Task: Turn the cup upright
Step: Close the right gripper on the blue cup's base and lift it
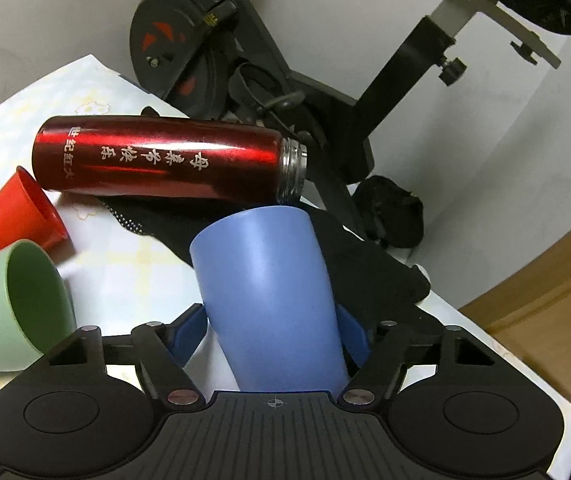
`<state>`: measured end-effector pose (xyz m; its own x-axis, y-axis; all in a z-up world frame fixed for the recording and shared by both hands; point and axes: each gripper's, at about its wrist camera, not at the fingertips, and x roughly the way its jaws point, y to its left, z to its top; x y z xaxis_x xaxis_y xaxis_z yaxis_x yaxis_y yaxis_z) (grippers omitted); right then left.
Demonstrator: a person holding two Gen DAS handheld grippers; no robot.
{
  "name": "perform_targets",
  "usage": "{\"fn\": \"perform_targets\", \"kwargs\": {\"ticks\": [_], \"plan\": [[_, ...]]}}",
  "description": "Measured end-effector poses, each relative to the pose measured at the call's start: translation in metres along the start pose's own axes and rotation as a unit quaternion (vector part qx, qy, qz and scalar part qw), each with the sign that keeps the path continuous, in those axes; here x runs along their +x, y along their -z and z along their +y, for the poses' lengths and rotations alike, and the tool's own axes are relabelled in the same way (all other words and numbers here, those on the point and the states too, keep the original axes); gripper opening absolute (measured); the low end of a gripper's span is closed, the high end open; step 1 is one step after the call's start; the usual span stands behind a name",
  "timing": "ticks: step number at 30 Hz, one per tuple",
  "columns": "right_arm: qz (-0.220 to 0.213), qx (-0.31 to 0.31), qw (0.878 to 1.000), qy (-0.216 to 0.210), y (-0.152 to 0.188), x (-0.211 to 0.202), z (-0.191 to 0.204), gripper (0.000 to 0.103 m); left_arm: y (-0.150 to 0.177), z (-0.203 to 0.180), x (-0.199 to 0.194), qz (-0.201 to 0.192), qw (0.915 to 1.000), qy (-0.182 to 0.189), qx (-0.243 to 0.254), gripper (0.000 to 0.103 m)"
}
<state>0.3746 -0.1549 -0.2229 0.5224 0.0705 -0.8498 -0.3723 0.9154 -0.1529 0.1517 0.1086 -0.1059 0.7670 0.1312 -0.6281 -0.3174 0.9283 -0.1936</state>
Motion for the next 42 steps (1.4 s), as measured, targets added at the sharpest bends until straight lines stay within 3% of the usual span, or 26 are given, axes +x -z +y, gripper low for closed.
{"fn": "perform_targets", "kwargs": {"ticks": [4, 13, 17, 22, 27, 33, 42], "plan": [[-0.007, 0.017, 1.000, -0.019, 0.001, -0.014, -0.001, 0.063, 0.000, 0.003, -0.008, -0.004, 0.9999, 0.006, -0.008, 0.102], [-0.040, 0.072, 0.995, -0.048, 0.014, -0.092, 0.008, 0.062, 0.003, 0.000, -0.044, -0.020, 0.9993, 0.025, 0.016, 0.102], [-0.051, 0.114, 0.990, -0.070, 0.035, -0.132, 0.017, 0.062, 0.008, 0.002, -0.057, -0.017, 0.9990, 0.035, 0.023, 0.102], [-0.033, 0.171, 0.981, -0.088, 0.078, -0.161, 0.035, 0.062, 0.019, 0.004, -0.069, -0.012, 0.9983, 0.039, 0.041, 0.102], [-0.007, 0.237, 0.966, -0.099, 0.132, -0.173, 0.058, 0.063, 0.030, 0.007, -0.073, -0.003, 0.9981, 0.040, 0.047, 0.102], [0.009, 0.330, 0.936, -0.120, 0.182, -0.166, 0.080, 0.063, 0.040, 0.009, -0.073, 0.010, 0.9973, 0.039, 0.061, 0.102], [0.021, 0.412, 0.900, -0.137, 0.198, -0.146, 0.096, 0.063, 0.048, 0.011, -0.073, 0.017, 0.9970, 0.037, 0.066, 0.102]]}}
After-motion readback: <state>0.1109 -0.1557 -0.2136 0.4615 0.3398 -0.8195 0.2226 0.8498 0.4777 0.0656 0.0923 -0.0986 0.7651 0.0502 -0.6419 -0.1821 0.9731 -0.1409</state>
